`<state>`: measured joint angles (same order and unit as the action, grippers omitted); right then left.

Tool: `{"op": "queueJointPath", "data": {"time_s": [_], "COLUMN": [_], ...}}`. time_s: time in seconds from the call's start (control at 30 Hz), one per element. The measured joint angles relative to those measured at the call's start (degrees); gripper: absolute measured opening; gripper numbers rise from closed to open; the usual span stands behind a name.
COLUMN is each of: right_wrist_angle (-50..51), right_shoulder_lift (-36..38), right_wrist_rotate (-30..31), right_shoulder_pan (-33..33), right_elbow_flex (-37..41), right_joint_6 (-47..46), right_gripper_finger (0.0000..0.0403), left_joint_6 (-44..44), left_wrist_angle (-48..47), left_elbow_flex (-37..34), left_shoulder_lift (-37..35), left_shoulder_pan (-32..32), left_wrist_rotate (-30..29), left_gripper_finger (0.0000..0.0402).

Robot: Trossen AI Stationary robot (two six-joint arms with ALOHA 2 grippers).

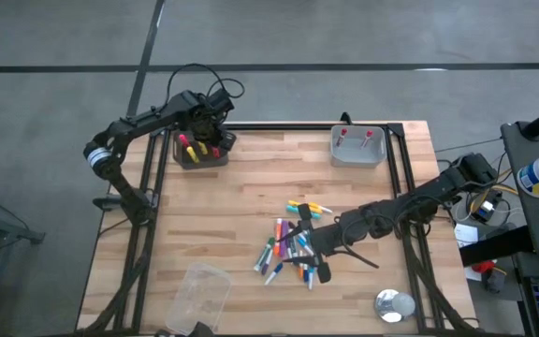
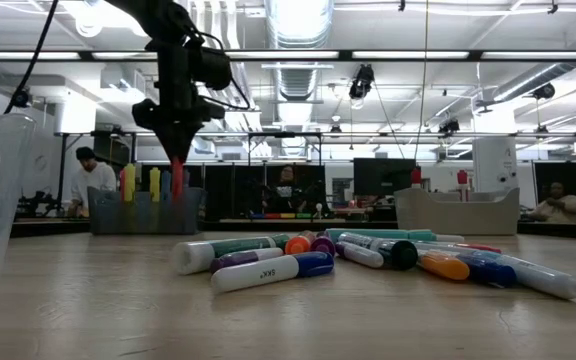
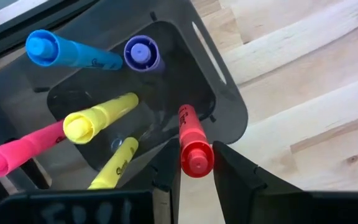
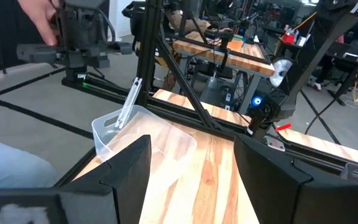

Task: Pick & Place Markers
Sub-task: Put the red highlighter pen into the black bin

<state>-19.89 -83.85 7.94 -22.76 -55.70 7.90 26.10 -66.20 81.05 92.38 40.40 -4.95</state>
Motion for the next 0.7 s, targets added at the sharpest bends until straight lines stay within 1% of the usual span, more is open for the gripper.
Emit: {"op": "queueJointPath", "data": {"time_s": [0.27, 0.7], "right_wrist_angle": [0.01, 0.01], "right_shoulder_lift": [0.13, 0.13], "right_wrist_rotate": [0.0, -0.03], "right_shoulder_pan": [0.0, 0.0], "right_elbow_flex": [0.0, 0.0], "right_joint_6": [0.02, -0.2], "right_gripper_finger": [0.0226, 0.0226], "left_joint_6": [0.91, 0.95], "left_wrist_angle": [3.84, 3.68], "left_elbow_flex": [-1.52, -1.72], "left_shoulder_lift": [0.0, 0.07], "left_shoulder_pan": [0.02, 0.24], "left_wrist_rotate": [1.01, 1.03], "left_gripper_finger": [0.0075, 0.0075]}}
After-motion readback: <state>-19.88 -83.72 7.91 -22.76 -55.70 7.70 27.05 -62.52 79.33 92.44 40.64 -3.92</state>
